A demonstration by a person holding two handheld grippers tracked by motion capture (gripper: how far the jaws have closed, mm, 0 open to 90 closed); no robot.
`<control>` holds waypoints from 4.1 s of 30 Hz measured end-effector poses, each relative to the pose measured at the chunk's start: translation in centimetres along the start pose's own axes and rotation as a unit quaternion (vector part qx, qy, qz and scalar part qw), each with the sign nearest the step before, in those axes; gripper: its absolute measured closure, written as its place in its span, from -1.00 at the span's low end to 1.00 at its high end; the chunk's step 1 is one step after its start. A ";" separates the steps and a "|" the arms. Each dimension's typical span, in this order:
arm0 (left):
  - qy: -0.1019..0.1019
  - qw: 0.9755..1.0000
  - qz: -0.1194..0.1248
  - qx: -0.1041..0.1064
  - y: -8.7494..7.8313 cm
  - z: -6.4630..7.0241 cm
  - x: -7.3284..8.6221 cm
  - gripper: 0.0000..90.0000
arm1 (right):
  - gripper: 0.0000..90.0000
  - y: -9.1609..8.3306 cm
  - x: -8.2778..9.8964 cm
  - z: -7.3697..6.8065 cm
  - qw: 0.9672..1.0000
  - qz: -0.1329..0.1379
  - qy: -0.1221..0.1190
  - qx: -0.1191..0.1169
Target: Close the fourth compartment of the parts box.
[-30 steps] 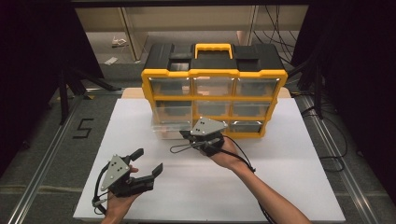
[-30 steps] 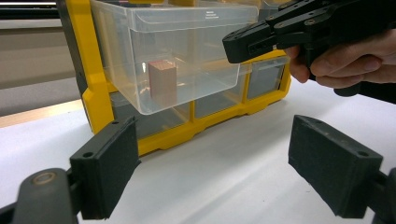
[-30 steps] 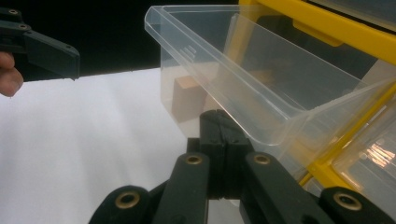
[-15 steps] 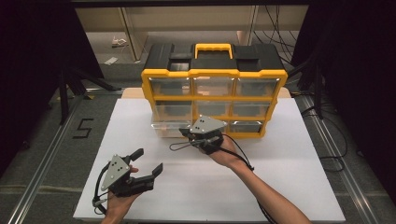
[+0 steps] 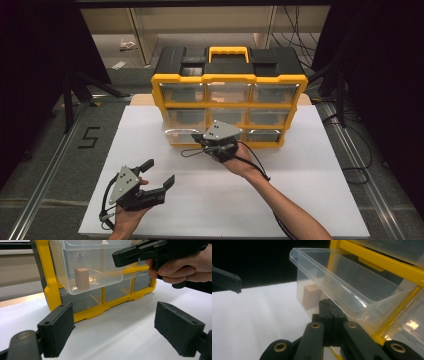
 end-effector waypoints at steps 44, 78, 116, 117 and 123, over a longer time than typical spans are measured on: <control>0.001 1.000 0.002 -0.003 -0.1 -0.1 -0.1 -0.65 | 1.00 1.8 -0.2 1.8 0.999 0.000 0.009 0.035; 0.002 1.000 0.000 -0.003 -0.1 -0.1 0.0 -0.65 | 1.00 3.2 -0.3 3.8 0.998 -0.006 0.017 0.065; 0.002 1.000 0.000 -0.004 -0.1 -0.1 0.0 -0.64 | 1.00 3.9 0.1 5.4 0.995 -0.005 0.019 0.097; 0.002 1.000 0.000 -0.004 -0.1 -0.1 0.0 -0.65 | 1.00 4.0 0.1 5.5 0.995 -0.006 0.020 0.098; 0.001 1.000 0.000 -0.004 -0.1 -0.1 0.0 -0.64 | 1.00 4.0 0.1 5.6 0.995 -0.007 0.018 0.100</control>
Point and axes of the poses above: each handheld gripper's, and its own axes: y roughly forward along the jaws, x roughly out of its underside, z roughly to its right, the point moved 10 cm from there along y, roughly forward along the jaws, and after that the axes turned 8 degrees about -y, right-handed, at the moved point
